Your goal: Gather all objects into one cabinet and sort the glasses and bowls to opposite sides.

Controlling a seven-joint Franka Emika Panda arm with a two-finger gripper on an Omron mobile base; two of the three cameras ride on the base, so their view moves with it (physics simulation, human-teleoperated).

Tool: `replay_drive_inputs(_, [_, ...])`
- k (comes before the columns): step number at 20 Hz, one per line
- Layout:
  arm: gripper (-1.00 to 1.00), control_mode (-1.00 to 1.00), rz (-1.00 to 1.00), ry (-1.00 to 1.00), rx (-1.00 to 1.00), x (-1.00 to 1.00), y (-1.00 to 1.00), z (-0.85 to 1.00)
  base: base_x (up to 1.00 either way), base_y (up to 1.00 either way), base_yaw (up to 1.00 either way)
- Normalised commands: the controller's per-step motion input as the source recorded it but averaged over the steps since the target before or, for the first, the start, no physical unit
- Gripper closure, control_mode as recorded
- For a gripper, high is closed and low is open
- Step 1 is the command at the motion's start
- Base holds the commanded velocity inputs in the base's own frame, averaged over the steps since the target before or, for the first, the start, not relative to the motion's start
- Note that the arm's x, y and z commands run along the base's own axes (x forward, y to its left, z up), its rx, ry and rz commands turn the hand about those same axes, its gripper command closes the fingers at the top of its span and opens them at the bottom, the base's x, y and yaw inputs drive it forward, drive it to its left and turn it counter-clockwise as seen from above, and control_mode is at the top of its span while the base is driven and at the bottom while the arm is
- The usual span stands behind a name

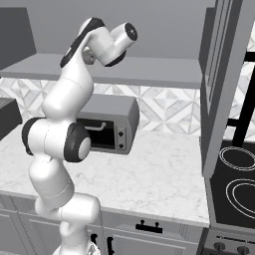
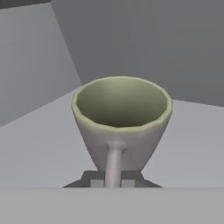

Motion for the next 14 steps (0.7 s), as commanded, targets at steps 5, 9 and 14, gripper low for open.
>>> replay_drive_inputs(5, [1.0, -1.0, 0.0, -0.01, -0.01, -0.01, 0.08, 0.0, 0.0, 0.0, 0.0])
replay_drive_inputs(9, [1.0, -1.0, 0.01, -0.11, -0.02, -0.44, 0.06, 0.0, 0.0, 0.0, 0.0])
replay_drive_inputs(14, [1.0, -1.0, 0.0, -0.34, -0.04, -1.0, 0.29, 0.0, 0.0, 0.0, 0.0])
